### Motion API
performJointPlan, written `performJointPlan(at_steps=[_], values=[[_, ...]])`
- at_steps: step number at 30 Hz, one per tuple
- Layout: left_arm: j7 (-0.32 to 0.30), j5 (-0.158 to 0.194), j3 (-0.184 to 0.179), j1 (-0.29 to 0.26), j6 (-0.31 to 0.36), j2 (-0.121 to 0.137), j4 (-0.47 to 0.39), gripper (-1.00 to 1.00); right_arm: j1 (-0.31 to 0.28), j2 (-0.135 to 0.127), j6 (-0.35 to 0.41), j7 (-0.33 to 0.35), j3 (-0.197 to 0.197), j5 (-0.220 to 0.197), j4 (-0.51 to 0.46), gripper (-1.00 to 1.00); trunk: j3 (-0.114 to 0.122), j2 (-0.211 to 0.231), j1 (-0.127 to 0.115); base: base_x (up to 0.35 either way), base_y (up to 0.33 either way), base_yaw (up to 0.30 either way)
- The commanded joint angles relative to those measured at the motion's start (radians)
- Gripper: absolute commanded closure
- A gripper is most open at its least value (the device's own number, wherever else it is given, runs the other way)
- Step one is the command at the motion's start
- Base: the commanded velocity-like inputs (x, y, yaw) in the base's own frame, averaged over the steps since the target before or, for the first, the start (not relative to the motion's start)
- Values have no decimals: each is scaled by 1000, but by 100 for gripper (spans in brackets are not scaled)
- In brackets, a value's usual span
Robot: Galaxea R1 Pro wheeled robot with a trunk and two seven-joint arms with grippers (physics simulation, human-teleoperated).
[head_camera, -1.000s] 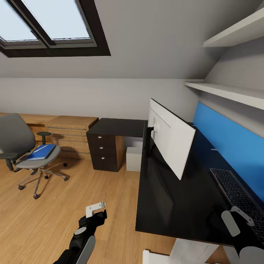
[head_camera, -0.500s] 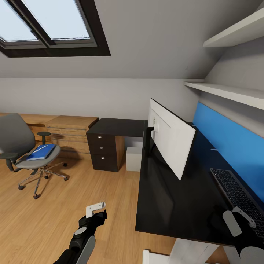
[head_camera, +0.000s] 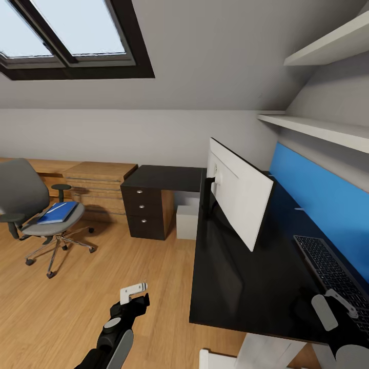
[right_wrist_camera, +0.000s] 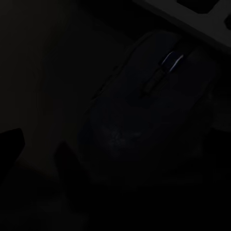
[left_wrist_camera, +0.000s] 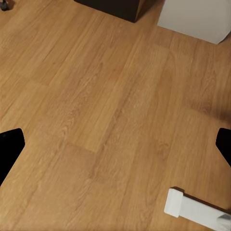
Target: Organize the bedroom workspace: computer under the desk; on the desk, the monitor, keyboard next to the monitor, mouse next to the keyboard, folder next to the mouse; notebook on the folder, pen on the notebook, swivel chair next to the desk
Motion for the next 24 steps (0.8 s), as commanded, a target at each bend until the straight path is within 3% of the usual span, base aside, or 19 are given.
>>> performJointPlan(at_steps=[1,24], values=[[8,9,-2,-1,2,0,-2,-100,0,0,4,-5,-1,-19,2,-100,-1,-1,0,0,0,0],[8,9,-2,-1,2,0,-2,-100,0,-1,2,-18,-6,-19,3,-100,-1,-1,0,0,0,0]])
